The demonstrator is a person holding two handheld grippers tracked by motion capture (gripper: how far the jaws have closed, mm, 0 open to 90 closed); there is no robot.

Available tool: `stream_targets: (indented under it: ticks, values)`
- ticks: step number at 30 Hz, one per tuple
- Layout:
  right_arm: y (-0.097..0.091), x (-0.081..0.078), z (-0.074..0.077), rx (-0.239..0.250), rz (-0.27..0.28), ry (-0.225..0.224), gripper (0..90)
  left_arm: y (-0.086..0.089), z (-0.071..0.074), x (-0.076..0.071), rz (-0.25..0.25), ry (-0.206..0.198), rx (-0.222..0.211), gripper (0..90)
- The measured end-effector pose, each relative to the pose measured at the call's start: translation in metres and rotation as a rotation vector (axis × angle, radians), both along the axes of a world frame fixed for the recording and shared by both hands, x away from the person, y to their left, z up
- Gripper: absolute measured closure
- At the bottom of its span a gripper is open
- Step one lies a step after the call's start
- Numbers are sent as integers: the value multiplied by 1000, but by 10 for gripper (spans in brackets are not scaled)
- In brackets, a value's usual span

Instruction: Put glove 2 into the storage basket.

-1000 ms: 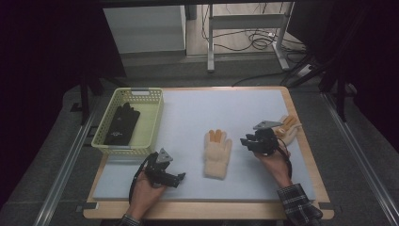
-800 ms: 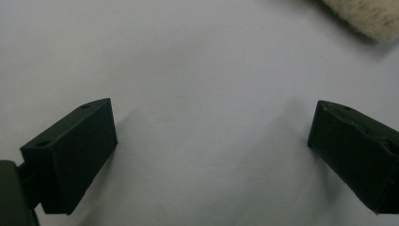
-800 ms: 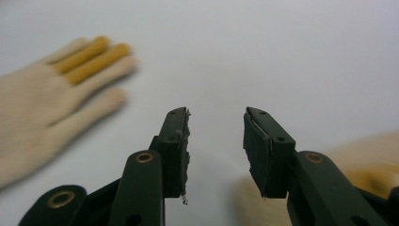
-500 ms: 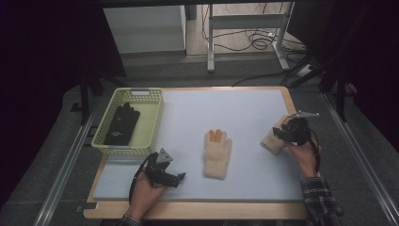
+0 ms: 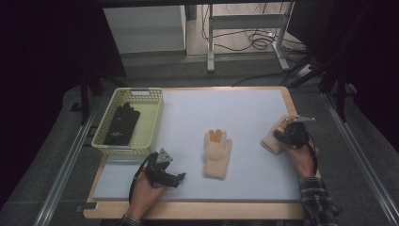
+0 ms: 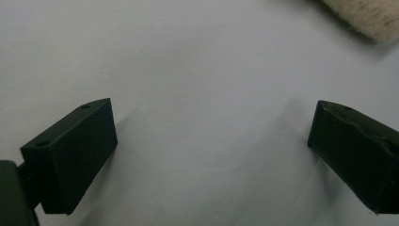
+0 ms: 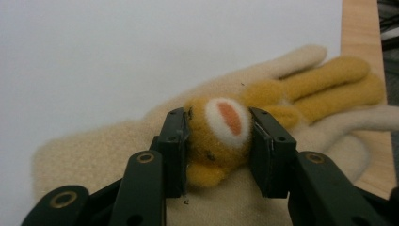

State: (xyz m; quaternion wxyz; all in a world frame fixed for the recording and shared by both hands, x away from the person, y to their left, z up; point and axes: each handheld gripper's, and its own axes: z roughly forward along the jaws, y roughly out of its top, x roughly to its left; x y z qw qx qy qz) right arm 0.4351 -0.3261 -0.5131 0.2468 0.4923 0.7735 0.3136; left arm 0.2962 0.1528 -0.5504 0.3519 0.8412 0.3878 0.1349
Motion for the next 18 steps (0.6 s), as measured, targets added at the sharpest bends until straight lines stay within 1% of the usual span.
stream_targets:
  ticks: [1,2,4,5,6,8,12,18]
  values:
    - [0,-1,1,-3,7,-5,599,0,0,0,0,0,0,17]
    - [1,-3,4,7,11,-14,599,0,0,0,0,0,0,17]
    - [2,-6,9,47,25,-20,599,0,0,0,0,0,0,17]
    - [3,-8,12,57,34,-20,599,0,0,0,1,1,-1,17]
    - [6,-10,15,56,46,-24,598,0,0,0,1,1,-1,17]
    - [12,-14,22,58,75,-35,597,0,0,0,0,0,0,17]
    - [27,-23,35,85,133,-56,597,0,0,0,1,1,-1,17]
    - [55,-38,53,108,233,-78,597,0,0,0,1,1,-1,17]
